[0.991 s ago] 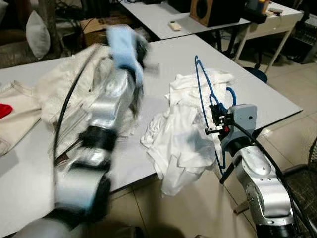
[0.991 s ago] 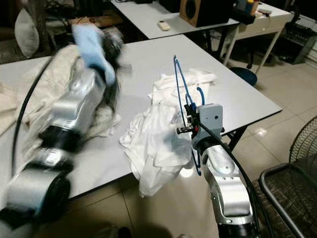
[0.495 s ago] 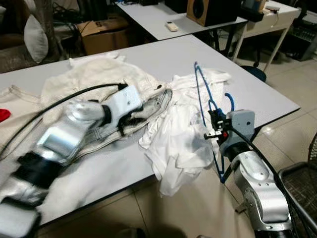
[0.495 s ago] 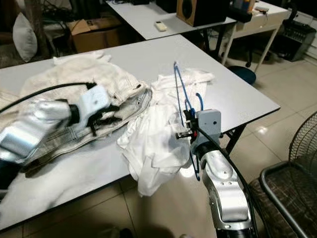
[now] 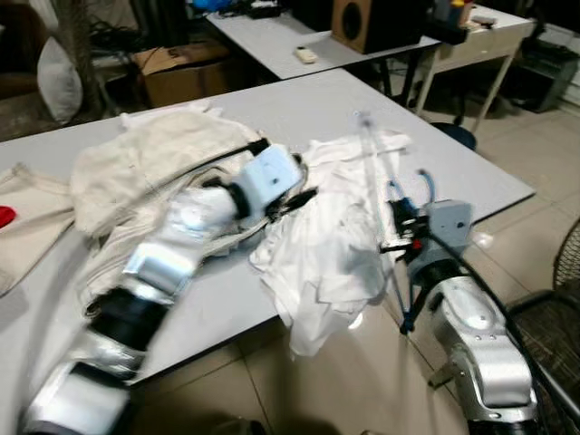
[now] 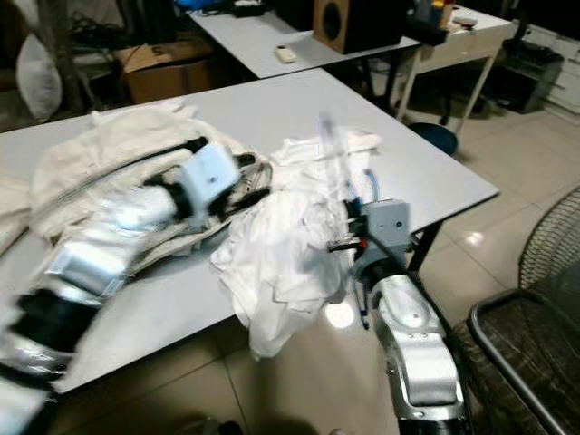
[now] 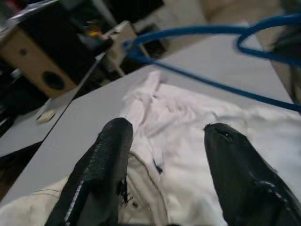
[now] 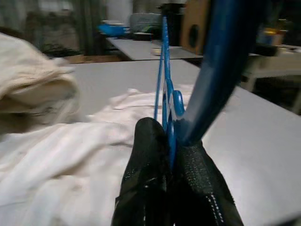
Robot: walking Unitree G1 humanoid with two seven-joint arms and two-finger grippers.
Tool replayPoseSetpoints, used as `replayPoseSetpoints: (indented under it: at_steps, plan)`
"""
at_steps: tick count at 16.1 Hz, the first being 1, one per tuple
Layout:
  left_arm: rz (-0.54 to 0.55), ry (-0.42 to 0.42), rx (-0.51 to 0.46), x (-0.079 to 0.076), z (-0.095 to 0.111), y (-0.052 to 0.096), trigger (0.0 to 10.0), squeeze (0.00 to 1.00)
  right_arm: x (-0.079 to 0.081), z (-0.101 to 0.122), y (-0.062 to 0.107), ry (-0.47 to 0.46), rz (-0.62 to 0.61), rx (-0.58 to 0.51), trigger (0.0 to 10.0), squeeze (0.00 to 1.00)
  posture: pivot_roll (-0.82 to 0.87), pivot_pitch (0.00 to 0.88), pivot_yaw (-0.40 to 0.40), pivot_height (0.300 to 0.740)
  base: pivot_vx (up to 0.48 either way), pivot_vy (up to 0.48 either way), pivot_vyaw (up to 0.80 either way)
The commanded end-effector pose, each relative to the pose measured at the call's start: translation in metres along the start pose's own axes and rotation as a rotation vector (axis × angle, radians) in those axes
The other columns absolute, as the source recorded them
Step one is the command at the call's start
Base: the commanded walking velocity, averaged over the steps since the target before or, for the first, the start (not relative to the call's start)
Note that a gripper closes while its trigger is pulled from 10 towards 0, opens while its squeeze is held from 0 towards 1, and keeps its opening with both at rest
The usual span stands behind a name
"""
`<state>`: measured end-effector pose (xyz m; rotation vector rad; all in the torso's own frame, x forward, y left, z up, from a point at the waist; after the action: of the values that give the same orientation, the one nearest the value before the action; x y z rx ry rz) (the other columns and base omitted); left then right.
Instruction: Hang hanger
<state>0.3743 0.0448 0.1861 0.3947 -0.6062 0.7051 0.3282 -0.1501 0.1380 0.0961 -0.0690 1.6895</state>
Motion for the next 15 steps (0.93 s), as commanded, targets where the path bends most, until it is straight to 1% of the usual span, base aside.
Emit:
replayPoseSetpoints:
  at_steps: [1,2,3,4,6,7,8,10,11,12,13,14,15]
  plan:
    - [0.08,-0.014,0.023,0.009,-0.008,-0.007,10.0,0.0,-0.017,-0.001,0.005,0.016,-0.065,0.006,10.0,0.0,-0.18,0.0,0.06,0.74,0.0,0.0,0.0]
    - [0.114,-0.027,0.025,0.009,-0.01,-0.015,10.0,0.0,-0.025,-0.002,0.008,0.021,-0.091,0.01,10.0,0.0,-0.2,0.0,0.06,0.74,0.0,0.0,0.0]
    - [0.124,-0.031,0.037,0.008,-0.014,-0.02,10.0,0.0,-0.029,-0.002,0.011,0.031,-0.103,0.013,10.0,0.0,-0.21,0.0,0.061,0.74,0.0,0.0,0.0]
    - [0.143,-0.06,0.06,0.008,-0.018,-0.024,10.0,0.0,-0.032,-0.002,0.013,0.039,-0.111,0.015,10.0,0.0,-0.22,0.0,0.061,0.74,0.0,0.0,0.0]
    - [0.197,-0.16,0.122,0.015,-0.03,-0.031,10.0,0.0,-0.034,0.002,0.016,0.042,-0.117,0.01,10.0,0.0,-0.24,0.0,0.065,0.74,0.0,0.0,0.0]
    - [0.232,-0.218,0.167,0.02,-0.039,-0.033,10.0,0.0,-0.033,0.003,0.018,0.044,-0.121,0.009,10.0,0.0,-0.26,0.0,0.067,0.74,0.0,0.0,0.0]
    - [0.236,-0.247,0.202,0.021,-0.047,-0.035,10.0,0.0,-0.033,0.003,0.02,0.046,-0.121,0.01,10.0,0.0,-0.27,0.0,0.07,0.74,0.0,0.0,0.0]
    - [0.23,-0.268,0.238,0.021,-0.055,-0.036,10.0,0.0,-0.032,0.004,0.021,0.046,-0.12,0.01,10.0,0.0,-0.28,0.0,0.074,0.74,0.0,0.0,0.0]
    - [0.255,-0.324,0.301,0.028,-0.067,-0.035,10.0,0.0,-0.032,0.004,0.021,0.05,-0.12,0.01,10.0,0.0,-0.29,0.0,0.08,0.74,0.0,0.0,0.0]
    - [0.269,-0.35,0.326,0.031,-0.071,-0.034,10.0,0.0,-0.032,0.005,0.021,0.051,-0.121,0.01,10.0,0.0,-0.29,0.0,0.082,0.74,0.0,0.0,0.0]
    - [0.308,-0.375,0.371,0.042,-0.079,-0.029,10.0,0.0,-0.033,0.007,0.023,0.052,-0.127,0.006,10.0,0.0,-0.3,0.0,0.09,0.74,0.0,0.0,0.0]
    - [0.32,-0.384,0.401,0.049,-0.085,-0.025,10.0,0.0,-0.035,0.008,0.024,0.053,-0.135,0.003,10.0,0.0,-0.31,0.0,0.095,0.74,0.0,0.0,0.0]
    - [0.312,-0.384,0.406,0.05,-0.086,-0.024,10.0,0.0,-0.035,0.008,0.025,0.054,-0.136,0.003,10.0,0.0,-0.31,0.0,0.095,0.74,0.0,0.0,0.0]
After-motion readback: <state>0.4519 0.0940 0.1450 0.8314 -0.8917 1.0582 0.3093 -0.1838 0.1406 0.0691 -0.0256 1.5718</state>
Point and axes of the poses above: a point about 5 cm out from each wrist's last joint towards the gripper, its own y axis pointing back from the gripper into the wrist, its own z axis along the axis of the wrist's last joint, x = y × z, the point moved 6 cm from there along -y, pointing out of the wrist towards the gripper, and after that the axes turned 8 degrees about -y, right-handed, at the moved point
